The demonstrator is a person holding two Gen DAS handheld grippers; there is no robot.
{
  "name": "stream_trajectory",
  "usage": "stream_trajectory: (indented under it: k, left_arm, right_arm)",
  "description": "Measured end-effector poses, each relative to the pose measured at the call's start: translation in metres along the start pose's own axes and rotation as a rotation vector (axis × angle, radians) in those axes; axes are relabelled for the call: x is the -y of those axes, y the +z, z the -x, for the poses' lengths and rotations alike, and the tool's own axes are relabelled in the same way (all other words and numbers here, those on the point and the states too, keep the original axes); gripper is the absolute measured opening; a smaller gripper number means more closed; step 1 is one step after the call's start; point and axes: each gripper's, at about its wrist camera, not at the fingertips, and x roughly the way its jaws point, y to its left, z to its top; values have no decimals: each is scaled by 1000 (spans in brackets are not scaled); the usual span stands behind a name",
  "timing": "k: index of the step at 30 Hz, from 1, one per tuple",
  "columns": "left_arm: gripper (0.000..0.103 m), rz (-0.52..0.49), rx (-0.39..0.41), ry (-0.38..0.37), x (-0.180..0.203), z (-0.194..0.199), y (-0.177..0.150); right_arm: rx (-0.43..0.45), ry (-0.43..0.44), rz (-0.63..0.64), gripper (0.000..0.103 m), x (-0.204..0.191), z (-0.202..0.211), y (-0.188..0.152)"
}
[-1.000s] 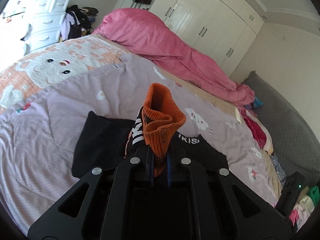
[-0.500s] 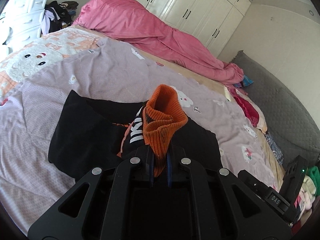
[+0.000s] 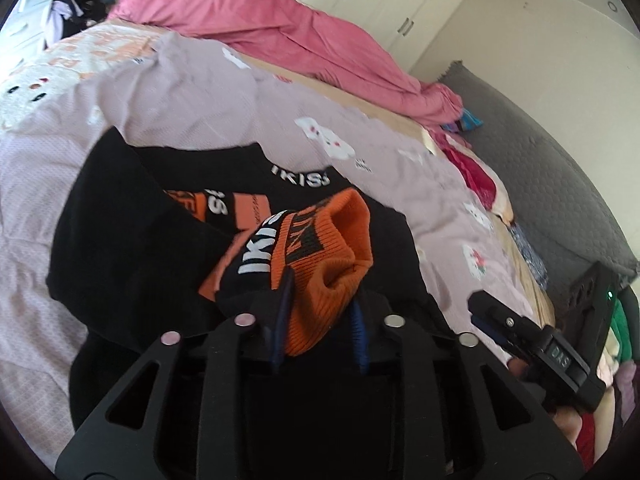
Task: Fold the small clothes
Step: 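Carry the cuff across the shirt body with the left gripper and release, then grasp the folded orange cuff with the right gripper and lift it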
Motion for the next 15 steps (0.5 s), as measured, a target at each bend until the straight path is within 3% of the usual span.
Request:
stream_trajectory:
  k: [1,3,8,15]
  left_arm:
    - [33,-6,-11,-8,1,0,-1]
    - [40,-17,-24,-18,1,0,-3]
    - [48,-35,-33,-29,-1,4,-5]
    - [58,-1,5,96,-27,19,1]
  right_arm:
    - [-6,-2,2,99,0,-2,-1]
    - [-17,-1,4,99,-3,-6,-2]
    - [-50,3,12,99,-9,-16,-6]
    - [-137,23,68,99,-28,-40,-18]
